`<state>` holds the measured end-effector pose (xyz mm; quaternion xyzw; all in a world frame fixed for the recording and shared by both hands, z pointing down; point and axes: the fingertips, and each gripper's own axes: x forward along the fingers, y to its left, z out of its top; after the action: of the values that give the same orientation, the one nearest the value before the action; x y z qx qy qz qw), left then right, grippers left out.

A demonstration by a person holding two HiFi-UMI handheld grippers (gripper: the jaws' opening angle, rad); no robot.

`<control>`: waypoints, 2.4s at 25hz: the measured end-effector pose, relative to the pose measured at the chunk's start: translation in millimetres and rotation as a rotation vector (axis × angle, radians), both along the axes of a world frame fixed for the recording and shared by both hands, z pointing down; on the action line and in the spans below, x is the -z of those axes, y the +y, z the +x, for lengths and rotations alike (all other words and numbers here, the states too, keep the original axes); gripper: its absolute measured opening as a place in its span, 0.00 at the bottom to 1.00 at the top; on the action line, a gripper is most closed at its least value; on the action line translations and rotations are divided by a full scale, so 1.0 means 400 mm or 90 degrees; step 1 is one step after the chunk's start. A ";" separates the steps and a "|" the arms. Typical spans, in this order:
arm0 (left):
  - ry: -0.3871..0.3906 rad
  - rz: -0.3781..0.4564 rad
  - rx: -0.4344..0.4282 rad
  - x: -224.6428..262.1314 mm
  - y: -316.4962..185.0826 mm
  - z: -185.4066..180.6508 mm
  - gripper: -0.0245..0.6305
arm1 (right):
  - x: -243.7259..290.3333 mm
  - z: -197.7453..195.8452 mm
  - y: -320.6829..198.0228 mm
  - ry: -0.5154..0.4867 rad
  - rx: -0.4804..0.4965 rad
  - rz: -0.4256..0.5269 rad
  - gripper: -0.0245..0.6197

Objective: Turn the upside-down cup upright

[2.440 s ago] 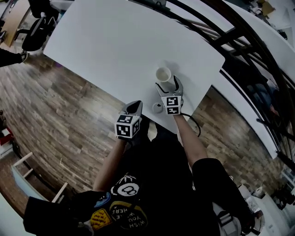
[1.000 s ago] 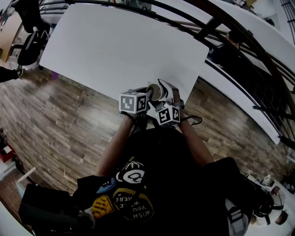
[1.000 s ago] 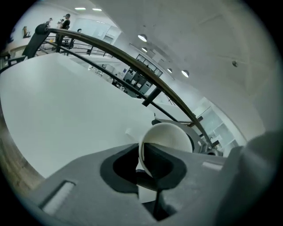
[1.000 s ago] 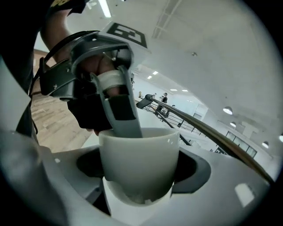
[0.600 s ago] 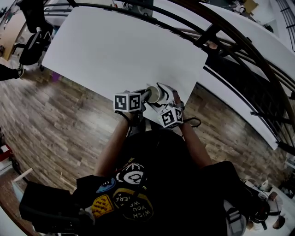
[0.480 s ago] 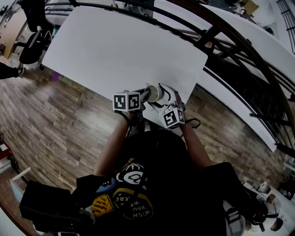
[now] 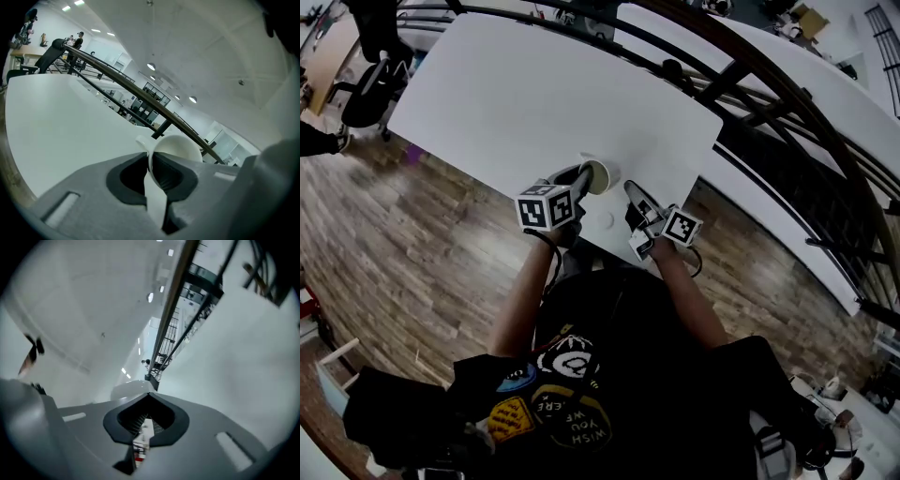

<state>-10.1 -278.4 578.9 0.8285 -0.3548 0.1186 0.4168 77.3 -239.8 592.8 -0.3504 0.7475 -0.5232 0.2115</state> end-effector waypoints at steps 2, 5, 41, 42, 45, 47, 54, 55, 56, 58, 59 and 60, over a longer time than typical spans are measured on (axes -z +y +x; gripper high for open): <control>0.005 0.022 0.001 0.013 -0.002 0.006 0.10 | 0.013 -0.010 -0.004 -0.142 0.007 -0.030 0.04; 0.012 0.059 0.004 0.035 -0.008 0.009 0.10 | 0.043 -0.016 -0.019 -0.328 -0.001 -0.059 0.12; 0.011 0.095 -0.083 0.008 0.053 0.042 0.13 | 0.053 -0.017 -0.115 -0.042 0.039 0.036 0.65; -0.006 0.095 -0.090 -0.006 0.055 0.051 0.13 | 0.046 -0.017 -0.120 -0.007 0.040 0.045 0.65; -0.048 0.093 -0.096 -0.057 0.058 0.072 0.12 | 0.009 0.000 -0.129 0.097 0.037 0.052 0.65; -0.068 0.087 -0.087 -0.093 0.055 0.077 0.11 | -0.022 0.013 -0.138 0.176 0.043 0.068 0.65; -0.136 0.050 -0.044 -0.181 0.070 0.069 0.05 | -0.182 0.053 -0.178 0.494 0.076 0.136 0.65; -0.153 0.044 -0.034 -0.191 0.071 0.060 0.05 | -0.204 0.055 -0.190 0.537 0.080 0.151 0.65; -0.170 0.038 -0.021 -0.201 0.069 0.046 0.04 | -0.223 0.055 -0.204 0.576 0.084 0.169 0.65; -0.183 0.028 0.005 -0.214 0.078 0.026 0.04 | -0.257 0.057 -0.223 0.646 0.087 0.204 0.65; -0.179 0.024 0.015 -0.216 0.091 0.025 0.04 | -0.272 0.062 -0.227 0.675 0.087 0.220 0.65; -0.174 0.021 0.021 -0.213 0.102 0.025 0.04 | -0.286 0.065 -0.231 0.699 0.091 0.233 0.65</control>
<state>-0.2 -237.5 664.3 0.8053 -0.4238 0.2175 0.3530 103.2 -332.2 707.1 -0.4768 0.8477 -0.1404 -0.1854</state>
